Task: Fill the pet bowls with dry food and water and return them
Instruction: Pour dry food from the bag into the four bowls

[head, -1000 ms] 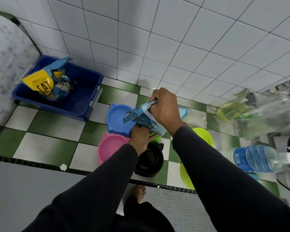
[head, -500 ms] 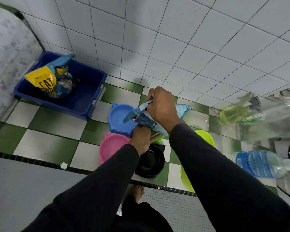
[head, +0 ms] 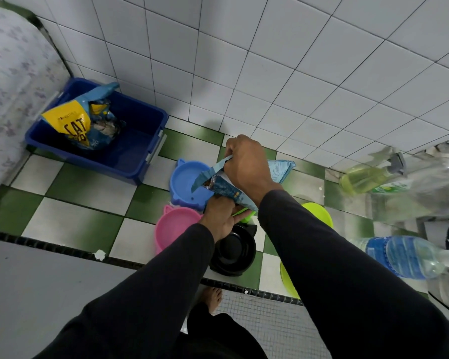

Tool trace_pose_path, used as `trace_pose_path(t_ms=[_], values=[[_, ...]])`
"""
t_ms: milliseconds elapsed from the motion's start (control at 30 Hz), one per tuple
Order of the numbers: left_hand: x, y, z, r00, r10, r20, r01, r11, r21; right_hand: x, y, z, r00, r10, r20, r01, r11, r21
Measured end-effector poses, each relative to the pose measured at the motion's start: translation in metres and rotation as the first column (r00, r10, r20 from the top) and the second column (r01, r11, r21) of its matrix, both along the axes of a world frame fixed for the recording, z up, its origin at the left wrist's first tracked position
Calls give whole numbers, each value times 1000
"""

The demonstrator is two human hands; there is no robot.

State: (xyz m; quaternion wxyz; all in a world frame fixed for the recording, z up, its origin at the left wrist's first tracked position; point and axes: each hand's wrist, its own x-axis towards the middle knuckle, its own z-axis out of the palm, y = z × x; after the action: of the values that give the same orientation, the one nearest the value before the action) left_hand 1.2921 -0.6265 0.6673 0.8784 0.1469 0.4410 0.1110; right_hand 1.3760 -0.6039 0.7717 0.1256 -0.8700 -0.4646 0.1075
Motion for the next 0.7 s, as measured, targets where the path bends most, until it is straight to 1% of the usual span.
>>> trace_pose_path(t_ms=[200,433,700], values=[[-3,1,4,1000,2,-24,-2,1000,-11,-4,5,-1,1000,-1,1,1,1000,-3],[-6,4,8,1000,-21,-22,20,1000,-17,-6,10,-2,1000,-20,-12,20,1000,3],[-5,5,9,1000,-26,-18,25,999,-31,-6,13,-2,1000,-18,7,18,1000,-25]])
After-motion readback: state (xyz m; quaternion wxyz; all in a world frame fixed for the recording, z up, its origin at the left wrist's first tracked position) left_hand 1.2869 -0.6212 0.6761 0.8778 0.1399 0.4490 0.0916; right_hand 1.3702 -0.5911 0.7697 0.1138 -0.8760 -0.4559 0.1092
